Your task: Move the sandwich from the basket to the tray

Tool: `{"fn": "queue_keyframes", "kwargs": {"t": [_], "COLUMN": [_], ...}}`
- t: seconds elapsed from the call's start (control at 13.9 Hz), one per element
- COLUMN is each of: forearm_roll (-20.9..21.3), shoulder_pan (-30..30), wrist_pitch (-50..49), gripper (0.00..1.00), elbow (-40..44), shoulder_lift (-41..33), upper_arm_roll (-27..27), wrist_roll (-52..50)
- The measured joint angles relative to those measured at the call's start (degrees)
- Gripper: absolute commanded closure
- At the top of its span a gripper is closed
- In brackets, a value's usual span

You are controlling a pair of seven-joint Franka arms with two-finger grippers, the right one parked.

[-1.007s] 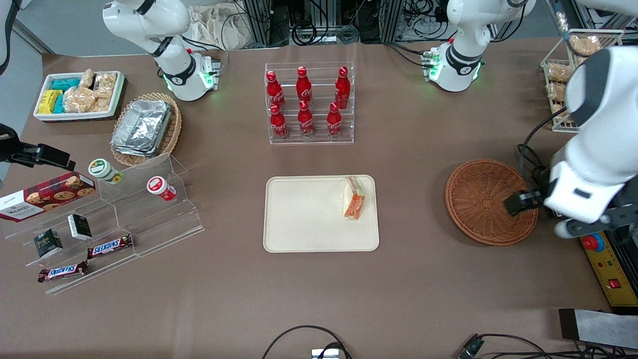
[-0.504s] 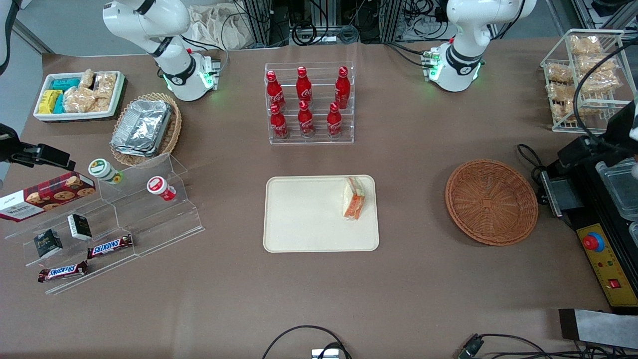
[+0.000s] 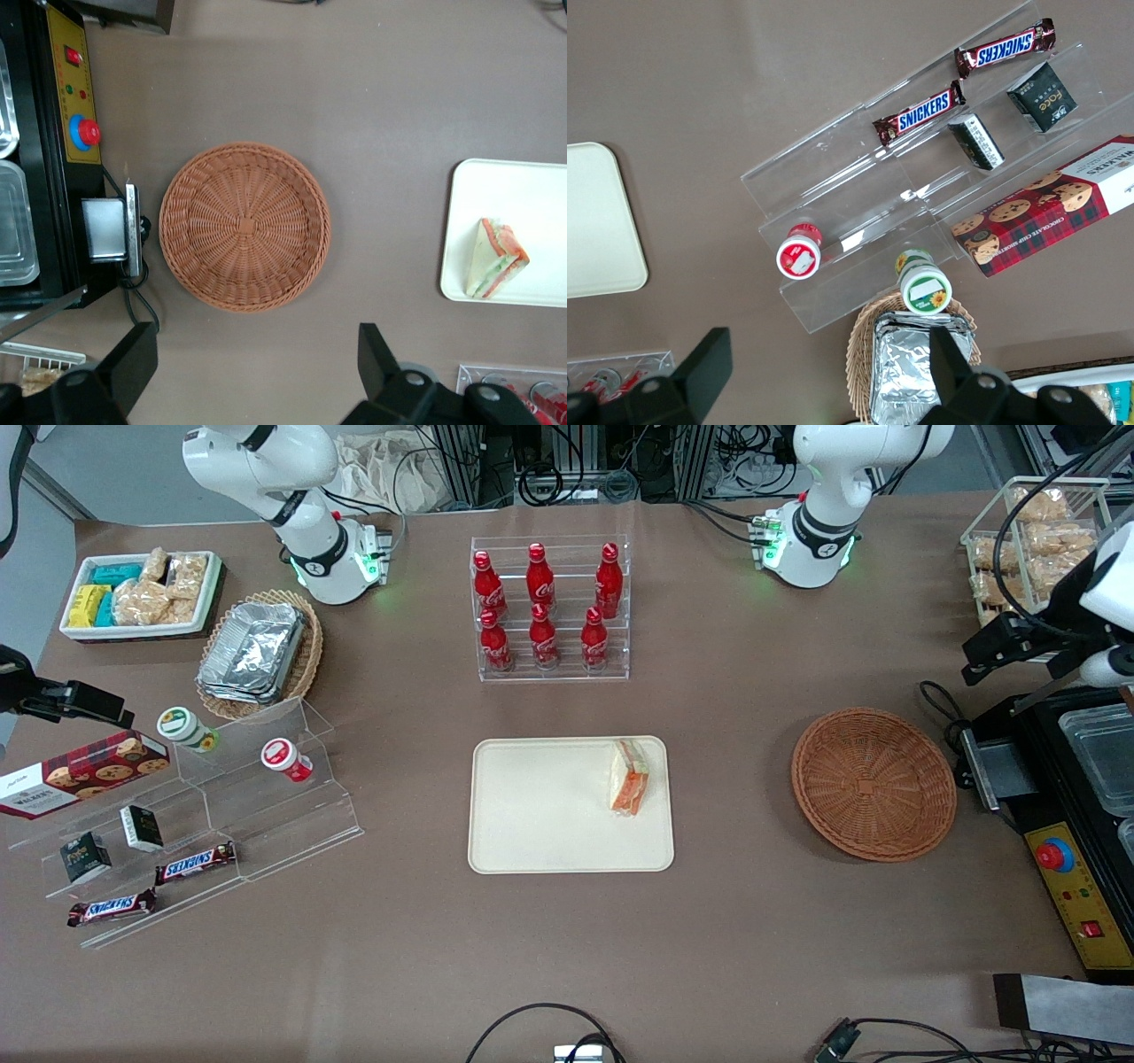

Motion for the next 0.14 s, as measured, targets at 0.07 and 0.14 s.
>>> {"fn": "queue_keyframes", "kwargs": {"t": [0.07,0.14], "forearm_roll": [0.0,-0.01], "shoulder_pan": [-0.05,-0.06], "wrist_pitch": [0.0,0.0], "gripper": [0.0,0.0], "elbow": [-0.61,-0.98], "shoulder_lift": [-0.31,-0.45], "upper_arm_roll": [0.02,0.05], "wrist_roll": [0.02,0.05]}}
